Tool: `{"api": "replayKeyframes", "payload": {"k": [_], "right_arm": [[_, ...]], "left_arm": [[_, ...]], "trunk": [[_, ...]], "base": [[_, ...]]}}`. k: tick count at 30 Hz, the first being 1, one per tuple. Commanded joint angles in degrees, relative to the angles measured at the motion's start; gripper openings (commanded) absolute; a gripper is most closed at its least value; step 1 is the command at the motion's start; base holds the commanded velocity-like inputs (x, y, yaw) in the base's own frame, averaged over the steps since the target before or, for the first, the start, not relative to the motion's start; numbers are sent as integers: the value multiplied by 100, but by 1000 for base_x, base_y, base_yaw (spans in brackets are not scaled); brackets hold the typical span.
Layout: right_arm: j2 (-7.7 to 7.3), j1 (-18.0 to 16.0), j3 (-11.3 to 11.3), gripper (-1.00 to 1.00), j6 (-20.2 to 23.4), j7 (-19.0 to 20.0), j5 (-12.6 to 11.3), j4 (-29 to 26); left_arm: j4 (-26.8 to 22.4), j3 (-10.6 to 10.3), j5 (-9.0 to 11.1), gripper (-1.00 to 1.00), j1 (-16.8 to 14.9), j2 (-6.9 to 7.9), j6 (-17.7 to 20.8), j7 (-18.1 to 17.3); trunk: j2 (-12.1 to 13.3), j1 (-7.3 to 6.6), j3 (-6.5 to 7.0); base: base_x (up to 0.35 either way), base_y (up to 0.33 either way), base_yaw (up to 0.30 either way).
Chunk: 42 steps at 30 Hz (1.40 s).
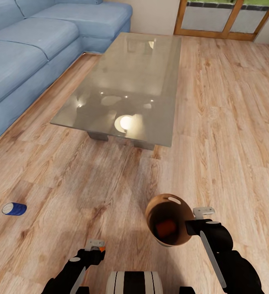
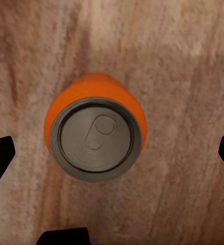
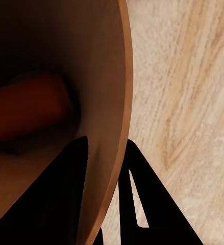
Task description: Put the three can of soda from the living room inside the tash can in the kitchen.
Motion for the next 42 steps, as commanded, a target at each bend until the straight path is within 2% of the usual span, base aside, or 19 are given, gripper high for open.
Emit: {"api": "replayKeyframes", "payload": {"k": [1,9,12,19,24,32,35,42], "right_arm": [[0,-2,2,-100,0,9,-66,0],[0,-2,2,-100,0,9,-66,0],[0,-4,2,-100,0,9,-66,0],[-3,-1,2,-100,0,9,-65,0],[-1,-2,2,-100,0,9,-66,0],[-1,-5,2,-100,0,9,-66,0],[0,-4,2,-100,0,9,-66,0],[0,-5,2,-100,0,9,-65,0]], "left_arm": [[-3,0,0,100,0,0,-3,0],[-7,0,0,100,0,0,-1,0],[-4,0,5,100,0,-1,3,0],[-5,0,3,100,0,0,4,0],[-3,0,11,100,0,-1,8,0],[-2,0,11,100,0,0,11,0],[0,0,18,100,0,0,13,-5],[-6,0,5,100,0,0,12,-4]], "trunk": [[0,0,0],[0,0,0],[-120,66,-54],[-120,66,-54],[-321,175,-143],[-321,175,-143],[-441,241,-197],[-441,241,-197]], "base": [[0,0,0],[0,0,0],[0,0,0],[0,0,0],[0,0,0],[0,0,0],[0,0,0],[0,0,0]]}}
